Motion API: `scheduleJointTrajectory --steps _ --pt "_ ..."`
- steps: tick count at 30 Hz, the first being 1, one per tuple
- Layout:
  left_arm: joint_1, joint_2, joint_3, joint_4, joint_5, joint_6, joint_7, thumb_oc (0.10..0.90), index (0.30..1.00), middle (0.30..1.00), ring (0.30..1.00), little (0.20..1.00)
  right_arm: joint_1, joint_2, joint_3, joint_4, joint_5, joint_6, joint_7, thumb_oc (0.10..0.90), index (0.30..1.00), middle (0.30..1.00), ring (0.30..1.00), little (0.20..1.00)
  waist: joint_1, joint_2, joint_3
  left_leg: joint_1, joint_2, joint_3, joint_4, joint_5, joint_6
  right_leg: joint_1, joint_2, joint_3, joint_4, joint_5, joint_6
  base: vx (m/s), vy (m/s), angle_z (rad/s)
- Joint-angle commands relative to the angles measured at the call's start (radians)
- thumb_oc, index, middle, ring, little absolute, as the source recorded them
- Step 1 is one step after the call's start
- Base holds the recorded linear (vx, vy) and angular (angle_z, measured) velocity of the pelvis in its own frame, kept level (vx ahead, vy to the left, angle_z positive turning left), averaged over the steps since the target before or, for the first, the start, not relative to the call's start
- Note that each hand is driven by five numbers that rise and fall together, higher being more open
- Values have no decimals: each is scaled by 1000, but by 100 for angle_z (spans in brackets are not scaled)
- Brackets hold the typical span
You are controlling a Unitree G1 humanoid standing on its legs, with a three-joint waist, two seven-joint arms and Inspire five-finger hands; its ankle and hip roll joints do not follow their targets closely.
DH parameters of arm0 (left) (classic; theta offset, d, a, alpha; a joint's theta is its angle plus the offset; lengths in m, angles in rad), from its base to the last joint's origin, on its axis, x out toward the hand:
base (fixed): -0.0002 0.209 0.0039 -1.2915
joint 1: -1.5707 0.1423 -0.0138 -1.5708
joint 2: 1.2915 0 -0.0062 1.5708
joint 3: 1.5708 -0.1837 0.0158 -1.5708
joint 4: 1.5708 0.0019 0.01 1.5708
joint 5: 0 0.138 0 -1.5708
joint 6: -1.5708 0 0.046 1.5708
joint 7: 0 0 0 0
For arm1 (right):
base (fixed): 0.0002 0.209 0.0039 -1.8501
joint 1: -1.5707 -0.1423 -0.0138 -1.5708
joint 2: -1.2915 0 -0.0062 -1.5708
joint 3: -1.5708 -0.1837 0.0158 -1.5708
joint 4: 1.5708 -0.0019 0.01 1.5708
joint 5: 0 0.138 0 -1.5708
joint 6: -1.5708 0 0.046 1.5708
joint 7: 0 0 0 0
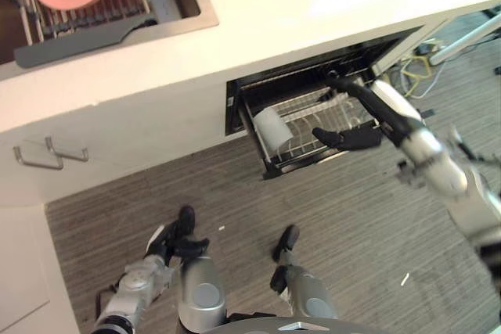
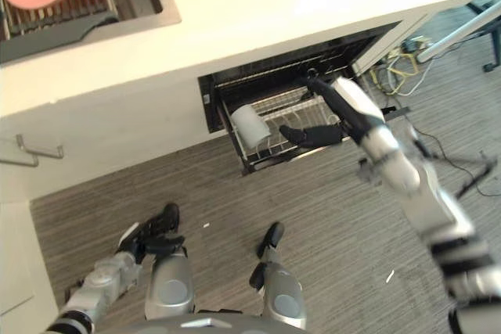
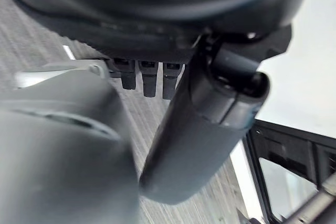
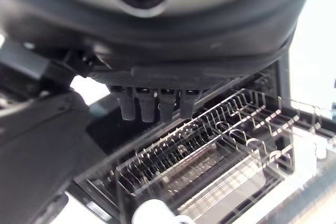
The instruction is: Place the dishes in the dishwasher.
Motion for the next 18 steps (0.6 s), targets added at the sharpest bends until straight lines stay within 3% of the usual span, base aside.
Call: scheduleJointTrajectory --steps 1,2,4,5,8,10,12,14,15,18 --pt "-4 -63 -14 169 147 -19 20 800 900 900 900 900 51 40 -170 -39 166 -104 -33 800 900 900 900 900 0 30 -137 14 -29 -6 -67 57 21 84 -76 -4 83 -113 104 68 5 -6" --pt "-9 -62 -19 174 149 -24 20 800 900 900 900 900 64 43 -182 -49 166 -101 -31 800 900 900 900 900 5 28 -137 11 -31 -7 -67 61 22 83 -77 -5 81 -109 104 130 1 3" --pt "-25 -92 17 263 185 -23 41 800 900 900 900 900 136 169 -240 -100 217 -123 -41 800 900 900 900 900 -3 35 -161 39 -29 3 -79 56 20 103 -76 -2 76 -114 107 105 23 1" --pt "-30 -120 43 322 196 -28 62 800 900 900 900 900 168 298 -254 -133 315 -153 -43 800 900 900 900 900 -6 47 -182 62 -29 10 -83 51 21 120 -77 1 67 -115 106 91 34 -1" --pt "-32 -129 49 346 199 -31 69 800 900 900 900 900 173 347 -252 -155 376 -165 -33 800 900 900 900 900 -6 51 -192 66 -32 13 -86 54 24 124 -77 -1 64 -111 105 42 12 -14" --pt "-35 -164 59 396 209 -36 89 800 900 900 900 900 177 484 -238 -183 553 -216 -23 800 900 900 900 900 -3 75 -223 88 -35 12 -91 51 25 147 -79 -7 58 -117 104 63 18 0" --pt "-26 -172 56 412 218 -44 107 800 900 900 900 900 165 540 -217 -190 645 -243 -22 800 900 900 900 900 3 88 -237 101 -35 13 -93 49 24 163 -77 -8 53 -122 103 39 0 10" --pt "-15 -170 48 422 259 -50 124 800 900 900 900 900 156 547 -193 -186 667 -257 -19 800 900 900 900 900 14 99 -244 118 -35 12 -93 47 23 180 -73 -10 51 -128 99 39 -21 6" --pt "-5 -167 33 442 328 -52 134 800 900 900 900 900 142 516 -176 -180 614 -242 -36 800 900 900 900 900 24 106 -255 132 -36 11 -92 45 23 194 -70 -9 49 -134 98 42 -26 3" --pt "12 -173 62 474 326 -52 140 800 900 900 900 900 130 489 -163 -196 586 -236 -36 800 900 900 900 900 47 120 -258 140 -36 3 -87 46 21 214 -66 -14 44 -143 93 32 -44 6"
